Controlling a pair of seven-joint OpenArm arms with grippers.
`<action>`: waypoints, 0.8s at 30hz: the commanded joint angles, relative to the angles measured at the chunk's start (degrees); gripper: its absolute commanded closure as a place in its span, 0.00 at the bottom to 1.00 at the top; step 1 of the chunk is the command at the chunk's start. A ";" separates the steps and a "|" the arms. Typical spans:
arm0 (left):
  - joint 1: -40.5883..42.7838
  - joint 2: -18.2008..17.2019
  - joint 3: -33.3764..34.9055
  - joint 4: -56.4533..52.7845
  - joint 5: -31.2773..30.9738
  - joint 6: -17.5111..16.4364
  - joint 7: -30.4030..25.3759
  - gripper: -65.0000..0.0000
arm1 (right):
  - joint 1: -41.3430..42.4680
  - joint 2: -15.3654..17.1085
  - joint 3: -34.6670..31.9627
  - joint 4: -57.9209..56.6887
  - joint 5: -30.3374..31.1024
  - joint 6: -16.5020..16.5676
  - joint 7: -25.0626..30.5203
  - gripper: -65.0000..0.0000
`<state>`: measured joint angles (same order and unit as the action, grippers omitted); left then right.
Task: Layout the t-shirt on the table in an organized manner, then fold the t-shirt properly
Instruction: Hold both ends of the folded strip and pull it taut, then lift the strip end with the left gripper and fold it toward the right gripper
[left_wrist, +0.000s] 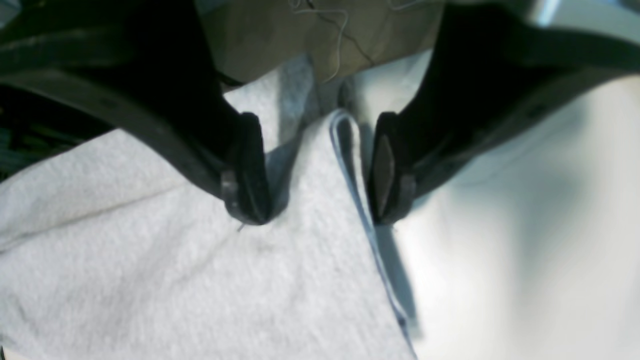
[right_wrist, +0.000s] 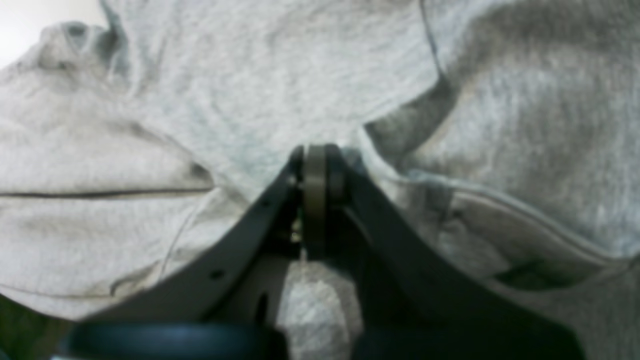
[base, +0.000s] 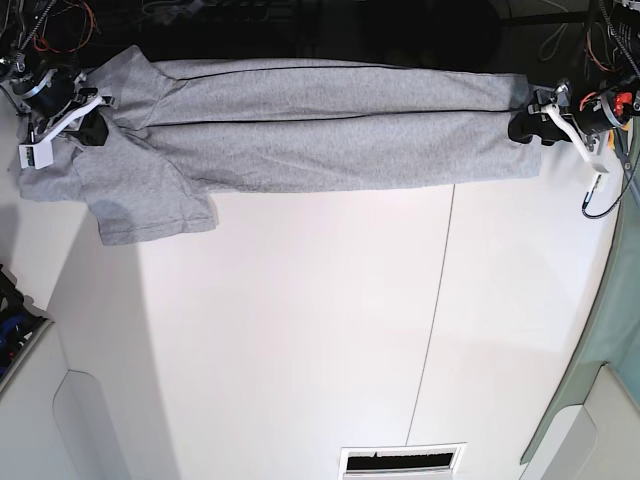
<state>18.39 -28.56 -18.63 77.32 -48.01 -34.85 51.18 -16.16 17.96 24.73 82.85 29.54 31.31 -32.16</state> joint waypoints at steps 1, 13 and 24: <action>0.24 -0.46 -0.13 0.50 0.57 -0.48 1.20 0.44 | 0.44 0.94 0.35 0.76 1.14 0.24 1.09 1.00; 2.58 1.99 -0.09 0.50 -7.32 -5.15 -1.73 1.00 | 0.57 0.94 0.35 0.76 3.48 0.48 1.07 1.00; -9.94 1.88 -0.09 0.48 4.37 -3.06 -4.55 1.00 | 2.54 1.09 1.05 1.01 5.31 0.42 1.25 1.00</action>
<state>8.86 -25.56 -18.28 77.08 -42.74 -37.65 47.72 -14.31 18.09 25.23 82.85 33.87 31.38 -32.18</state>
